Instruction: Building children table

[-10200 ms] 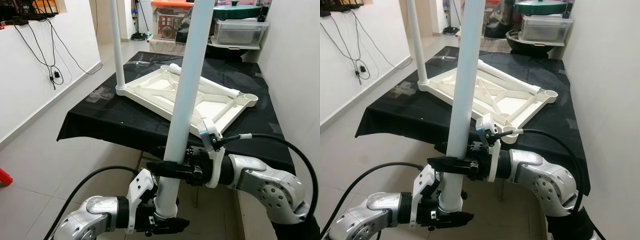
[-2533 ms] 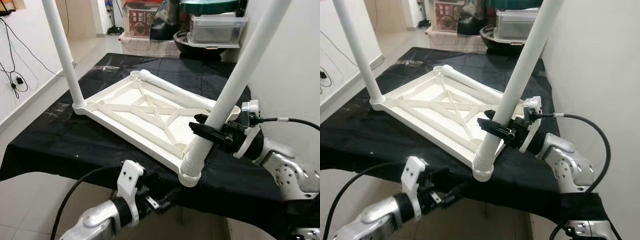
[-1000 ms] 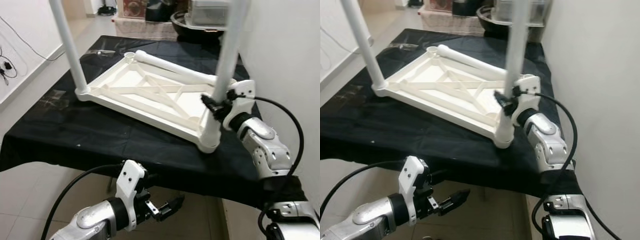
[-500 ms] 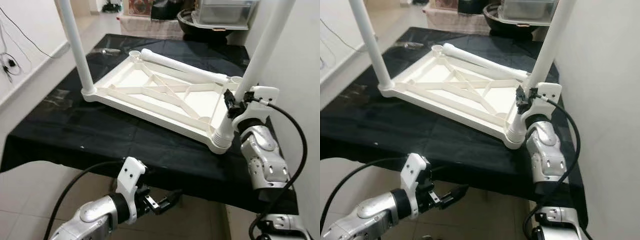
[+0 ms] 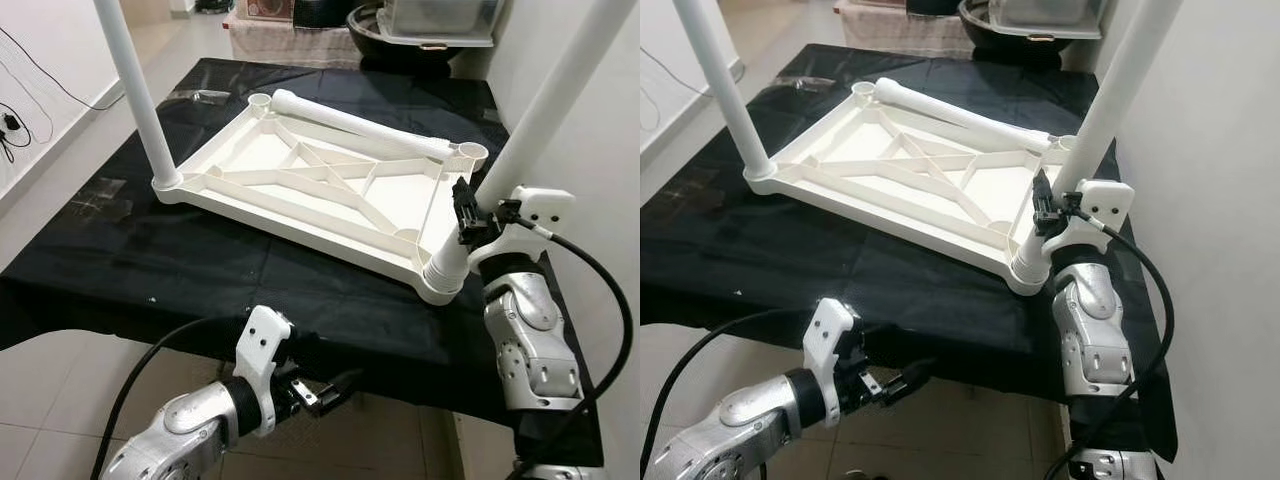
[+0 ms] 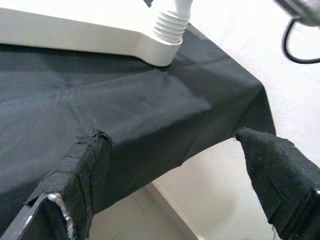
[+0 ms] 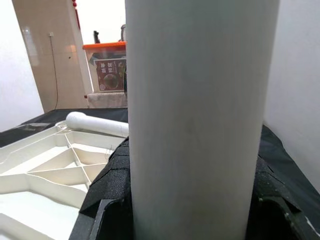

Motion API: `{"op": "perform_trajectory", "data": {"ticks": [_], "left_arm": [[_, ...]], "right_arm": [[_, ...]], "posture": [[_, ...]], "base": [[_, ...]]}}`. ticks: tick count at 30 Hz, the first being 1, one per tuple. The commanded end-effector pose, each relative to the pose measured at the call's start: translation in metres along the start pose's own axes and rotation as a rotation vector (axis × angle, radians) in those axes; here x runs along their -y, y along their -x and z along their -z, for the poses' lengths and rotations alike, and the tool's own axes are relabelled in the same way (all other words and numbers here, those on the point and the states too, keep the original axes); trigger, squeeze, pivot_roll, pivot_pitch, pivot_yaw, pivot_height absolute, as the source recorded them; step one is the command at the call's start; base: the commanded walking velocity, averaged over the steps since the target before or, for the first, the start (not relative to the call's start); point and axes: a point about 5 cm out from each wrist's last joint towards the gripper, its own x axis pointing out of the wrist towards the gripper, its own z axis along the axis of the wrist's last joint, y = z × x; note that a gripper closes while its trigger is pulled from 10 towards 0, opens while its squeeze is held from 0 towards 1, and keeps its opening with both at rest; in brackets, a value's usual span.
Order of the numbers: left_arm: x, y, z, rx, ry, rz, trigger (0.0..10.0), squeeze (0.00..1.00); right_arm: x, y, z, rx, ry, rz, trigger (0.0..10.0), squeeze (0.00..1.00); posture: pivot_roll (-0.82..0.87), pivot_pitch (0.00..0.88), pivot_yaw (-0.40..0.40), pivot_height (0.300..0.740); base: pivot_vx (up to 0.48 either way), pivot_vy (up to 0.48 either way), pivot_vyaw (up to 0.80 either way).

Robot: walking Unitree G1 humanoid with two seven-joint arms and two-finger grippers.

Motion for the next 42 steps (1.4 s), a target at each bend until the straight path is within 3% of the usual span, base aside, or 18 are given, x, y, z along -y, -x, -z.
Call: {"op": "perform_trajectory", "data": {"ticks": [1, 3, 4, 9, 10, 13, 14, 16, 17, 18, 20, 22, 24, 36, 37, 38, 42], "left_arm": [[-0.004, 0.0, 0.005, -0.02, 0.014, -0.027, 10.0, 0.0], [-0.006, -0.001, 0.004, -0.015, 0.019, -0.036, 10.0, 0.0], [-0.01, -0.004, 0.002, 0.0, 0.027, -0.058, 10.0, 1.0], [-0.014, -0.008, -0.004, 0.023, -0.001, -0.079, 10.0, 1.0], [-0.016, -0.012, -0.009, 0.037, -0.042, -0.098, 10.0, 1.0], [-0.019, -0.017, -0.014, 0.045, -0.08, -0.115, 10.0, 1.0], [-0.021, -0.025, -0.02, 0.047, -0.129, -0.11, 10.0, 0.0], [-0.021, -0.025, -0.02, 0.047, -0.129, -0.11, 10.0, 0.0], [-0.022, -0.035, -0.026, 0.048, -0.179, -0.092, 10.0, 0.0], [-0.022, -0.035, -0.026, 0.048, -0.179, -0.092, 10.0, 0.0], [-0.022, -0.055, -0.032, 0.046, -0.267, -0.055, 10.0, 0.0], [-0.022, -0.055, -0.032, 0.046, -0.267, -0.055, 10.0, 0.0], [-0.022, -0.069, -0.037, 0.053, -0.305, -0.034, 10.0, 0.0], [-0.016, -0.086, -0.032, 0.043, -0.319, 0.01, 10.0, 0.0], [-0.012, -0.089, -0.026, 0.038, -0.317, 0.027, 0.7, 0.0], [-0.011, -0.09, -0.024, 0.038, -0.318, 0.033, 0.0, 0.0], [-0.011, -0.09, -0.023, 0.04, -0.32, 0.038, 0.0, 0.0]], "right_arm": [[-0.002, 0.002, 0.001, -0.014, -0.008, -0.013, 10.0, 0.0], [-0.006, 0.001, -0.007, 0.011, -0.025, -0.046, 10.0, 0.0], [-0.014, -0.001, -0.019, 0.049, -0.059, -0.114, 10.0, 0.0], [-0.024, 0.0, -0.027, 0.073, -0.125, -0.186, 10.0, 0.0], [-0.033, 0.001, -0.032, 0.082, -0.167, -0.236, 10.0, 0.0], [-0.04, 0.003, -0.037, 0.089, -0.181, -0.282, 10.0, 0.0], [-0.05, 0.007, -0.041, 0.092, -0.219, -0.335, 10.0, 0.0], [-0.05, 0.007, -0.041, 0.092, -0.219, -0.335, 10.0, 0.0], [-0.06, 0.011, -0.042, 0.082, -0.266, -0.398, 10.0, 0.0], [-0.06, 0.011, -0.042, 0.082, -0.266, -0.398, 10.0, 0.0], [-0.079, 0.023, -0.041, 0.042, -0.334, -0.54, 10.0, 0.0], [-0.079, 0.023, -0.041, 0.042, -0.334, -0.54, 10.0, 0.0], [-0.092, 0.033, -0.038, -0.001, -0.362, -0.644, 10.0, 0.0], [-0.107, 0.048, -0.032, -0.071, -0.403, -0.755, 10.0, 0.0], [-0.11, 0.051, -0.031, -0.091, -0.409, -0.774, 10.0, 0.0], [-0.111, 0.052, -0.031, -0.1, -0.41, -0.775, 10.0, 0.0], [-0.111, 0.052, -0.031, -0.106, -0.407, -0.776, 10.0, 0.0]], "posture": [[0.19, 0.08, -0.028, 0.74], [0.19, 0.074, -0.031, 0.74], [0.19, 0.067, -0.031, 0.74], [0.19, 0.059, -0.033, 0.74], [0.19, 0.057, -0.034, 0.74], [0.19, 0.048, -0.032, 0.74], [0.19, 0.047, -0.031, 0.74], [0.19, 0.047, -0.031, 0.74], [0.18, 0.039, -0.029, 0.74], [0.18, 0.039, -0.029, 0.74], [0.18, 0.036, -0.028, 0.74], [0.18, 0.036, -0.028, 0.74], [0.17, 0.033, -0.026, 0.74], [0.17, 0.031, -0.027, 0.74], [0.17, 0.031, -0.027, 0.74], [0.17, 0.038, -0.029, 0.74], [0.17, 0.038, -0.029, 0.74]], "base": [[0.0, 0.0, 0.0], [0.0, 0.0, 0.0], [0.0, 0.0, 0.0], [0.0, 0.0, 0.0], [0.0, 0.0, 0.0], [0.0, 0.0, 0.0], [0.0, 0.0, 0.0], [0.0, 0.0, 0.0], [0.0, 0.0, 0.0], [0.0, 0.0, 0.0], [0.0, 0.0, 0.0], [0.0, 0.0, 0.0], [0.0, 0.0, 0.0], [0.0, 0.0, 0.0], [0.0, 0.0, 0.0], [0.0, 0.0, 0.0], [0.0, 0.0, 0.0]]}}
